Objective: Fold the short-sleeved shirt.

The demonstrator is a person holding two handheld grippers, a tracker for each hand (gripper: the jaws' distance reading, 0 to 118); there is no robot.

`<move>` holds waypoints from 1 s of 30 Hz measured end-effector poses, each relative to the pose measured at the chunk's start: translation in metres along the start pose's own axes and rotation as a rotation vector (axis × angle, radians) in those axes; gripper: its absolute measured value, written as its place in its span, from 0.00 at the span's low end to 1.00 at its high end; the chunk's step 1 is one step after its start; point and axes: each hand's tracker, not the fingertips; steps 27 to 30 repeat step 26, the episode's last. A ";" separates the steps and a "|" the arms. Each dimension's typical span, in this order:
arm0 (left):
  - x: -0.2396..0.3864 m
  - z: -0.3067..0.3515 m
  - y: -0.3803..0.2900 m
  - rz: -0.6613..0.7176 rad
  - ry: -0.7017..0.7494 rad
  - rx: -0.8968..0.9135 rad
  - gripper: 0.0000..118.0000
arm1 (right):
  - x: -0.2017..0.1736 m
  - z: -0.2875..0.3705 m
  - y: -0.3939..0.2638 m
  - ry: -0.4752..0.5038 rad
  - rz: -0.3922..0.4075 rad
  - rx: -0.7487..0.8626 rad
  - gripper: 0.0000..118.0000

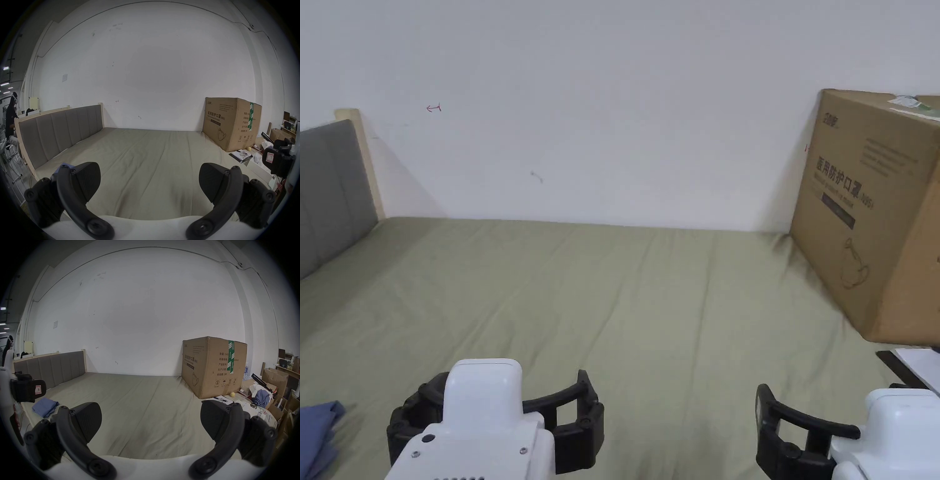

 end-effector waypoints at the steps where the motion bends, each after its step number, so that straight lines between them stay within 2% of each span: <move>1: 0.000 0.000 0.000 0.000 -0.002 0.000 1.00 | 0.000 0.000 0.000 0.000 0.001 -0.001 1.00; 13: -0.003 0.000 0.003 0.037 -0.026 -0.008 1.00 | 0.002 -0.002 0.002 -0.003 0.000 -0.007 1.00; 19: 0.000 -0.001 0.004 0.002 0.033 -0.011 1.00 | 0.002 0.001 0.005 0.000 0.002 0.003 1.00; 22: -0.005 0.002 0.005 0.045 -0.021 -0.001 1.00 | 0.001 0.002 0.006 0.000 0.005 0.007 1.00; 30: 0.000 0.004 0.005 0.016 0.013 0.014 1.00 | 0.001 0.002 0.007 0.001 0.002 0.007 1.00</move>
